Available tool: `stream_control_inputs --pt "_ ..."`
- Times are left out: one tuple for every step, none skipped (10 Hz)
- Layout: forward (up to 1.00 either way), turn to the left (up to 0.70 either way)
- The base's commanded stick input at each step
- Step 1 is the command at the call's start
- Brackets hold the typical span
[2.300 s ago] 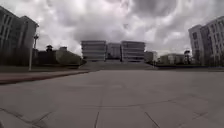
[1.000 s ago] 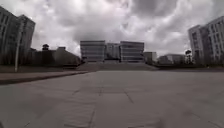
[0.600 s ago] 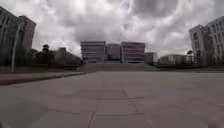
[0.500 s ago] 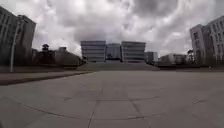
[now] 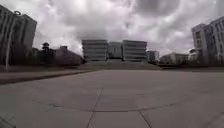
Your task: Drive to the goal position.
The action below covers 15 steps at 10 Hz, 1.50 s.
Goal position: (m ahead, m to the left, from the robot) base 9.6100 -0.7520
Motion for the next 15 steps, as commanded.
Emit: stream_control_inputs --pt "1.0 0.0" --pt "1.0 0.0" --pt "1.0 0.0" --pt "1.0 0.0" --pt "1.0 0.0" --pt "1.0 0.0" --pt "1.0 0.0" --pt "1.0 0.0" --pt "1.0 0.0" --pt "1.0 0.0" --pt "1.0 0.0" --pt "1.0 0.0" --pt "1.0 0.0" --pt "1.0 0.0" --pt "1.0 0.0"
